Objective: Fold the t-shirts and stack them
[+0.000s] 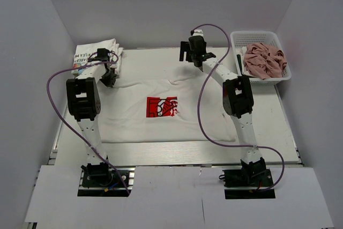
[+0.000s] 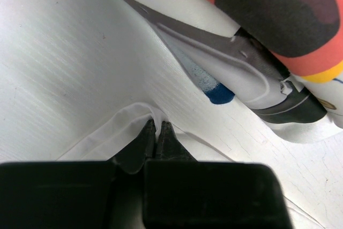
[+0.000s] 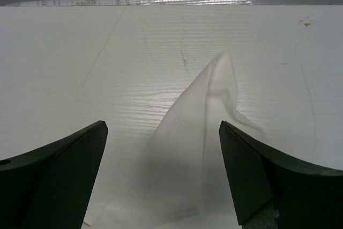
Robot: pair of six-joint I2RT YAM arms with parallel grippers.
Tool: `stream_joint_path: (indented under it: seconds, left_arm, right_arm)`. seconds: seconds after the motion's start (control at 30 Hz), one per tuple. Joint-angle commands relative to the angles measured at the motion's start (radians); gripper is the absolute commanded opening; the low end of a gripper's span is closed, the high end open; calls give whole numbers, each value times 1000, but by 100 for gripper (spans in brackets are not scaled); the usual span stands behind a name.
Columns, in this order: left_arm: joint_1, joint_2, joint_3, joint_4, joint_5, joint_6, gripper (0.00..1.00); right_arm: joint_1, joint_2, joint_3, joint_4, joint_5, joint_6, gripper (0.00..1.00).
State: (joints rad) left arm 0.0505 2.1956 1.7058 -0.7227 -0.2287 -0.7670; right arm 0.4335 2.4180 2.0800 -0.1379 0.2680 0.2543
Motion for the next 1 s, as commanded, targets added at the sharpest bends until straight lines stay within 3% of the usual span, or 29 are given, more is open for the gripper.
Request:
stream_joint_path:
  seconds: [0.0,0.37,0.6,0.67,0.8,0.9,0.93,0.97]
  left_arm:
    - [3,-43,-20,-34,-12,6,0]
    - [3,-43,-20,-24,-3,6,0]
    - [3,-43,-11,-15,-3,6,0]
    - [3,-43,-11,-15,-3,6,0]
    - [3,-43,-20,-15,-3,6,0]
    - [3,-53,-29,-15,-3,15,0]
    - [3,-62,-29,-15,-3,15,0]
    - [3,-62,-29,-15,-3,15,0]
  right_arm:
    - [-1,21,51,12,-30,-4,90]
    - [-27,181,170,49,-58,14,90]
    - [-29,197,147,56,-133,51,89]
    - [-32,194,140,70,-145,51,84]
    - [-30,181,124,103,-130,57,60]
    - [-33,167,114,126,-75,54,47]
    - [-26,161,111,126,-29,31,33]
    - [-26,156,103,161,-14,20,26]
